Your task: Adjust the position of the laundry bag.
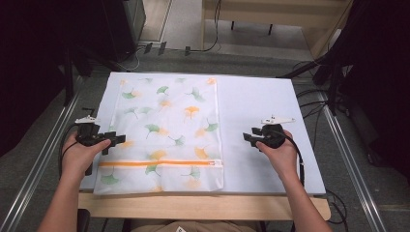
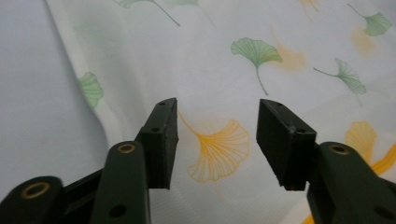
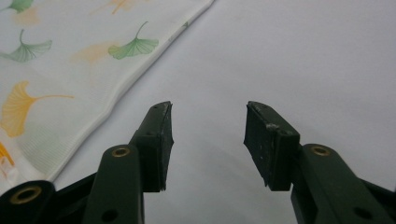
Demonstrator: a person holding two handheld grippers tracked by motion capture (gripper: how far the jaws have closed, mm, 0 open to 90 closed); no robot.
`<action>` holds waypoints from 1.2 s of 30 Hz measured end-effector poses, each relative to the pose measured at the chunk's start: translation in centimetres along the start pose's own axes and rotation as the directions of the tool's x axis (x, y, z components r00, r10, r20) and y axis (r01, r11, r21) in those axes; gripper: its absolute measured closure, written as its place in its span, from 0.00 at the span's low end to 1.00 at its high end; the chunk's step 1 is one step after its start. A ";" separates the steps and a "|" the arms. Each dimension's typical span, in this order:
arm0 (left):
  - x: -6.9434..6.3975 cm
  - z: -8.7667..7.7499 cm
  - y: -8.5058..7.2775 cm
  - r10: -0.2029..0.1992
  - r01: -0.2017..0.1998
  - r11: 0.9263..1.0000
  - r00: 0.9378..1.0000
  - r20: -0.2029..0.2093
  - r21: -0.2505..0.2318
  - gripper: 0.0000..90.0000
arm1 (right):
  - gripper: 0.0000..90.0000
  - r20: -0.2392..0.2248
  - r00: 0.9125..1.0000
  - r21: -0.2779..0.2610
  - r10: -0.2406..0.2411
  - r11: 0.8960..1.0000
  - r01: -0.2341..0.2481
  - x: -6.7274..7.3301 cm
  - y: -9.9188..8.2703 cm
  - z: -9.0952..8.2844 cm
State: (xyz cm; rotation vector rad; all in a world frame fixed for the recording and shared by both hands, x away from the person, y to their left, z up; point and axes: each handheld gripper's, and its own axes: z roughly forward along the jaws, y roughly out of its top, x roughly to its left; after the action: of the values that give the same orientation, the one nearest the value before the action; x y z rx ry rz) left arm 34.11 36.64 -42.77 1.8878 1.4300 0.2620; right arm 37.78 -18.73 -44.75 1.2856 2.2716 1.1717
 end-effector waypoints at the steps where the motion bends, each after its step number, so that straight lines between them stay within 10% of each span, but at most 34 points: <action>1: 0.0 0.0 0.0 0.000 0.000 1.000 1.000 0.000 0.000 0.55 | 0.58 0.000 1.000 0.000 0.000 1.000 0.000 0.0 0.0 0.0; 8: 0.0 0.1 0.0 0.005 -0.005 1.000 1.000 -0.019 -0.007 0.49 | 0.57 0.047 0.998 0.018 -0.029 0.999 0.028 0.1 0.0 0.1; 16: -0.3 0.2 0.0 -0.004 0.004 1.000 1.000 -0.011 0.000 0.50 | 0.61 -0.027 0.998 0.018 0.057 0.998 -0.056 -0.3 -0.1 0.2; 36: -0.2 0.2 0.0 0.006 -0.006 1.000 1.000 -0.023 0.026 0.49 | 0.65 -0.005 1.000 0.031 0.027 0.999 -0.027 0.1 0.0 0.4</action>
State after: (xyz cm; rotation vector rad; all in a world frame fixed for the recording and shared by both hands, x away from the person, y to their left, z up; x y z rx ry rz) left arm 34.17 36.40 -42.92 1.9162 1.4494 0.2697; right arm 37.93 -18.46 -44.99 1.3307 2.2915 1.1541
